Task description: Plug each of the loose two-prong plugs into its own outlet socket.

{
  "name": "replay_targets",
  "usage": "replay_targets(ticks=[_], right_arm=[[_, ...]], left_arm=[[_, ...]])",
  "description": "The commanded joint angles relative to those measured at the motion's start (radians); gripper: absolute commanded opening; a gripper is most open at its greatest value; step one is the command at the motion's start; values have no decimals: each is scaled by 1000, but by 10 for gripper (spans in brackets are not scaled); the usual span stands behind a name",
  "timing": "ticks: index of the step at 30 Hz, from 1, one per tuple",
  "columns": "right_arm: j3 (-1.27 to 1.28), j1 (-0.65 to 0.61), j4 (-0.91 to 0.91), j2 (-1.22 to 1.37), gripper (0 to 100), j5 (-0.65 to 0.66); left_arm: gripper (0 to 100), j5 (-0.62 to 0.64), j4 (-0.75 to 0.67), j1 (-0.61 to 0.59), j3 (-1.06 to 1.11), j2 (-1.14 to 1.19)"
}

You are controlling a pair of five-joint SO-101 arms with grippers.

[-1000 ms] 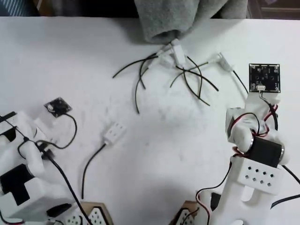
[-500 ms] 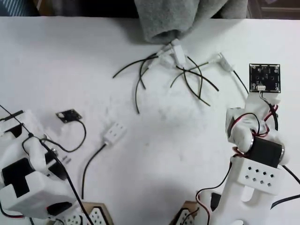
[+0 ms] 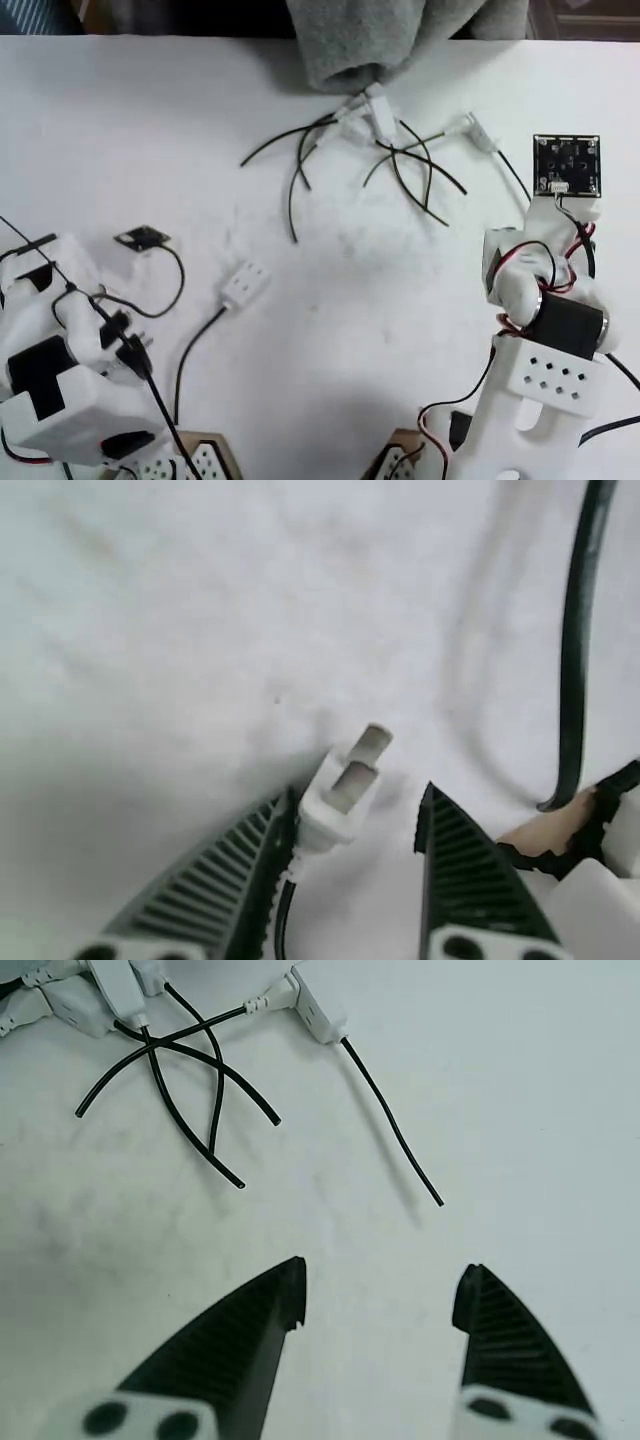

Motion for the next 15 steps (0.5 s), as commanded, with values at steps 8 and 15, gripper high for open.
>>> replay_targets(ticks=[8, 15], right_arm=[[-48, -8, -8, -8, 241, 0], [-48, -8, -7, -8, 241, 0]], left_arm=[[38, 8, -12, 42, 28, -7], [32, 12, -17, 38, 9, -15]])
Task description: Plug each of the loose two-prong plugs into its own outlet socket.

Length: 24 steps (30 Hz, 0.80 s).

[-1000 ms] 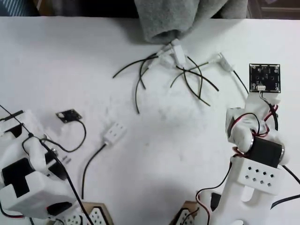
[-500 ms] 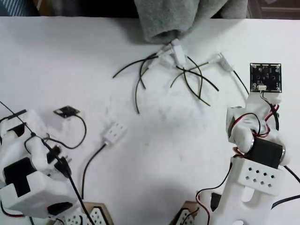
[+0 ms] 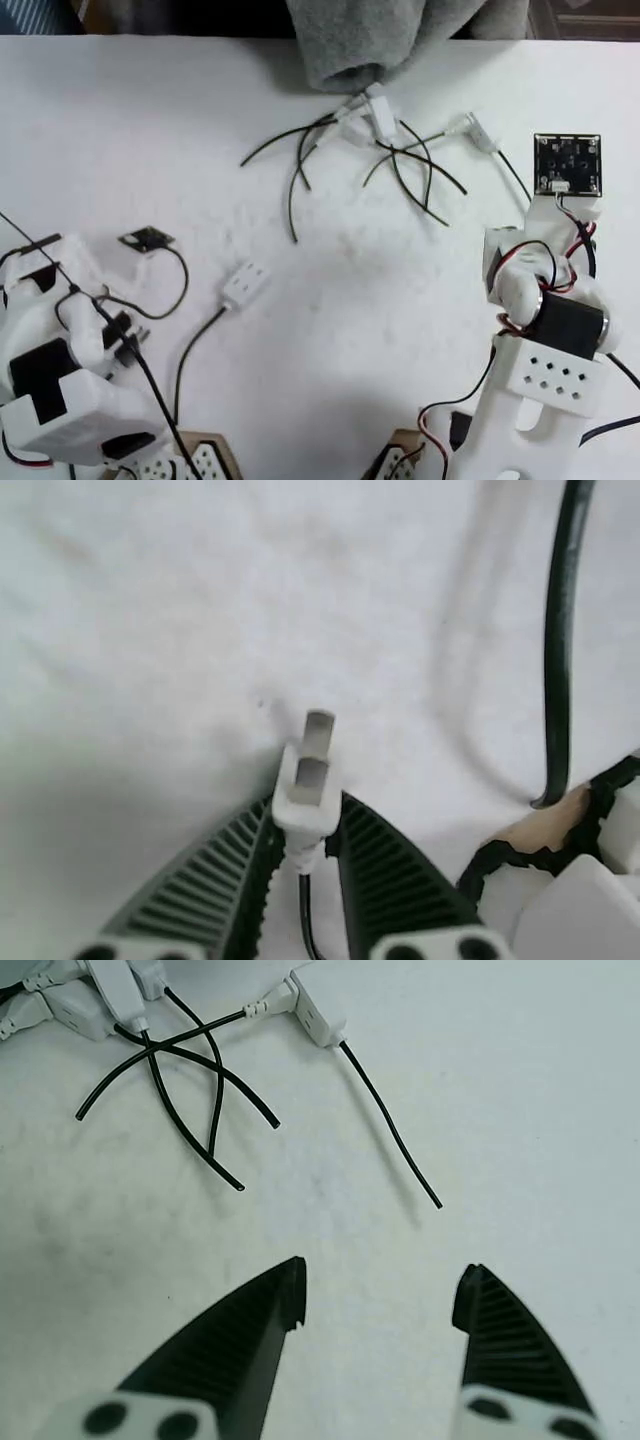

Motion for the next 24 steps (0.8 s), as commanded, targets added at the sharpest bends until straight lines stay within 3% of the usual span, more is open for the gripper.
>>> replay_targets(ticks=[1, 5, 9, 19, 24], right_arm=[[-44, -8, -7, -8, 241, 0], [-44, -8, -7, -8, 241, 0], [-43, -8, -7, -8, 241, 0], [-41, -7, 12, -8, 241, 2], [-41, -7, 13, -8, 241, 3]], left_arm=[[27, 17, -41, 16, -20, -2], [25, 135, -206, -84, -106, -2], [24, 141, -339, -156, -126, 8], [27, 203, -643, -162, 69, 10], [94, 219, -680, -136, 121, 10]])
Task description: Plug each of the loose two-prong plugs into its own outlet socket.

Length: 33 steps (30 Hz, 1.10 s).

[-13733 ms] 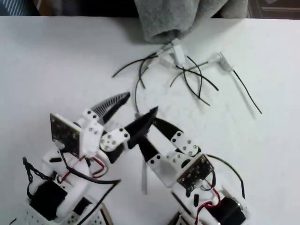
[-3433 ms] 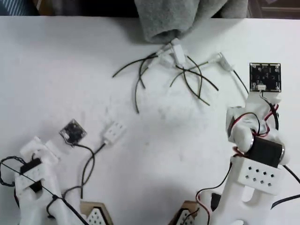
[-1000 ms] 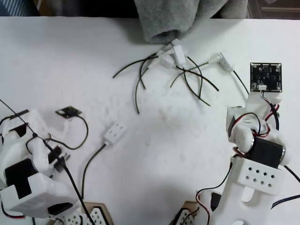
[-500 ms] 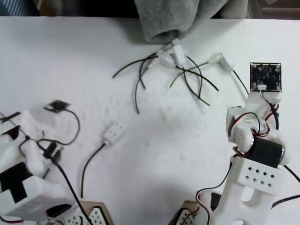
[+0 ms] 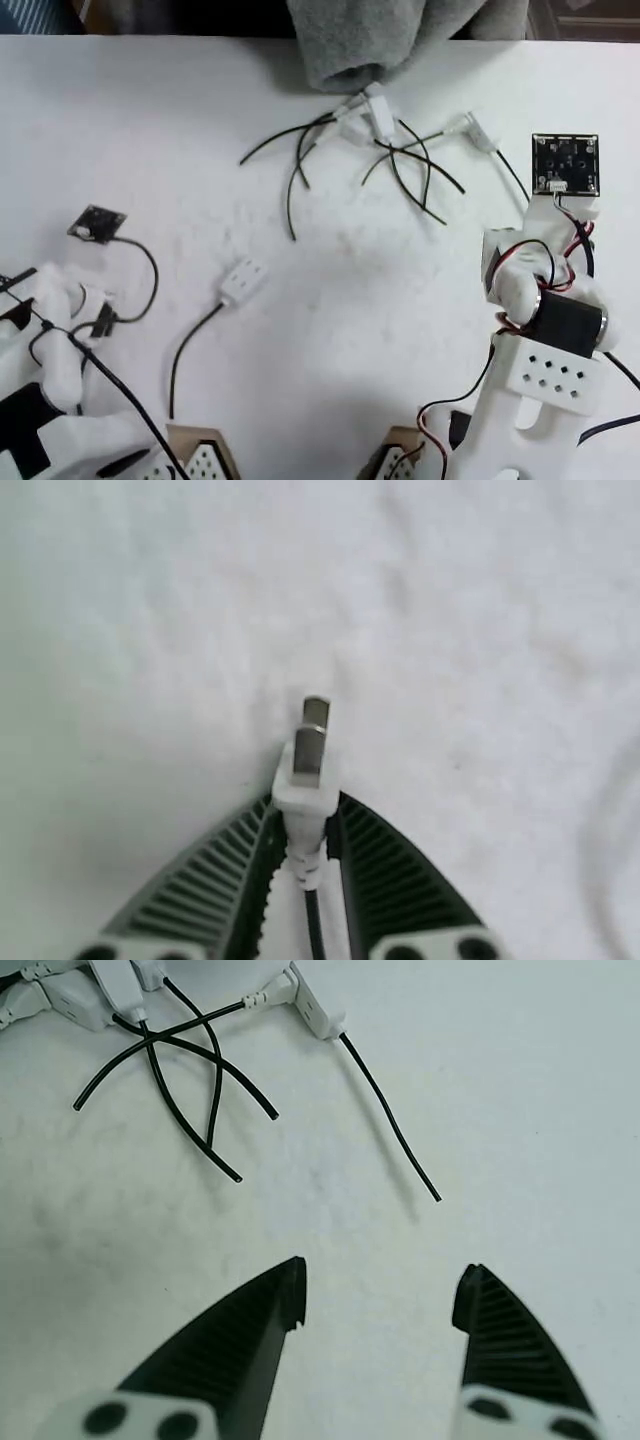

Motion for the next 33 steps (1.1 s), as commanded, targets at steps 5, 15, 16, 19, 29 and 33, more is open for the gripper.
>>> replay_targets(ticks=[5, 15, 16, 19, 29, 33], right_arm=[[-41, -7, 4, -8, 241, 3], [-41, -7, 4, -8, 241, 5], [-41, -7, 4, -8, 241, 5], [-41, -7, 4, -8, 241, 5], [-41, -7, 2, -8, 241, 5], [-43, -7, 4, -8, 241, 5]], left_arm=[[191, 21, -161, -5, 9, 13], [191, 23, -160, 53, 5, 13], [191, 23, -160, 54, 5, 13], [191, 17, -143, 58, -5, 13], [188, 107, 224, 116, -238, 15], [188, 190, 264, 153, -258, 13]])
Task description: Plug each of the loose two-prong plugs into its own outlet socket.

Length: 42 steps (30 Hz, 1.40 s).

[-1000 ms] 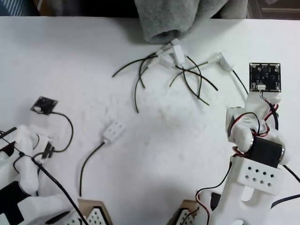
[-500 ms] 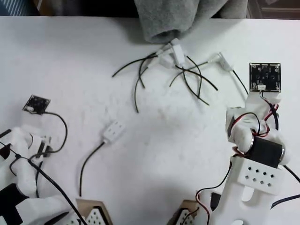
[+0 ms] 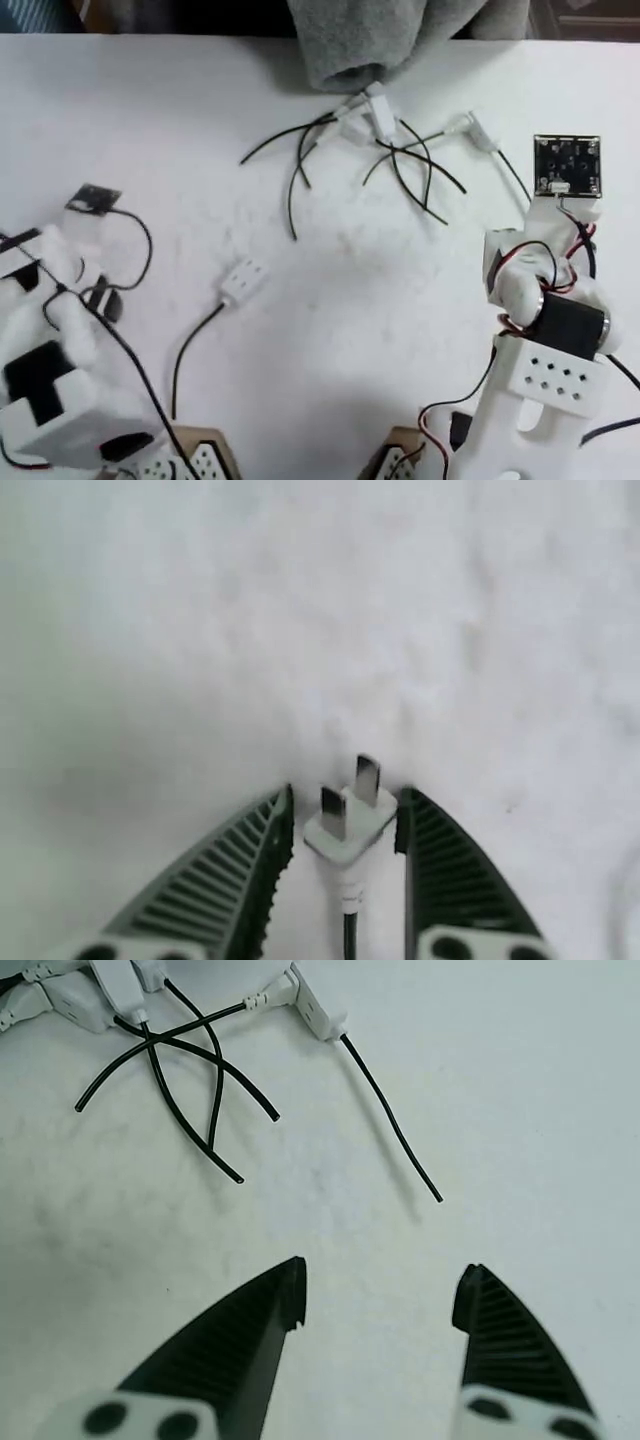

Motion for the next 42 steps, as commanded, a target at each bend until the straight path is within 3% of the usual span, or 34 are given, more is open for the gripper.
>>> replay_targets(ticks=[1, 10, 16, 26, 29, 34, 39, 42], right_arm=[[-43, -7, 4, -8, 241, 5], [-44, -7, 4, -8, 241, 5], [-44, -7, 4, -8, 241, 5], [-44, -7, 4, -8, 241, 5], [-44, -7, 4, -8, 241, 5], [-43, -7, 4, -8, 241, 5], [-41, -7, 4, -8, 241, 5], [-41, -7, 4, -8, 241, 5]], left_arm=[[188, 63, 20, 70, -26, -5], [183, 66, 29, 61, -8, -13], [17, 66, 29, 61, -3, -13], [24, 72, 49, 58, -2, -15], [24, 149, 25, 54, -5, -35], [24, 250, -69, 91, 60, -243], [24, 279, -71, 208, 206, -573], [24, 373, -69, 265, 259, -763]])
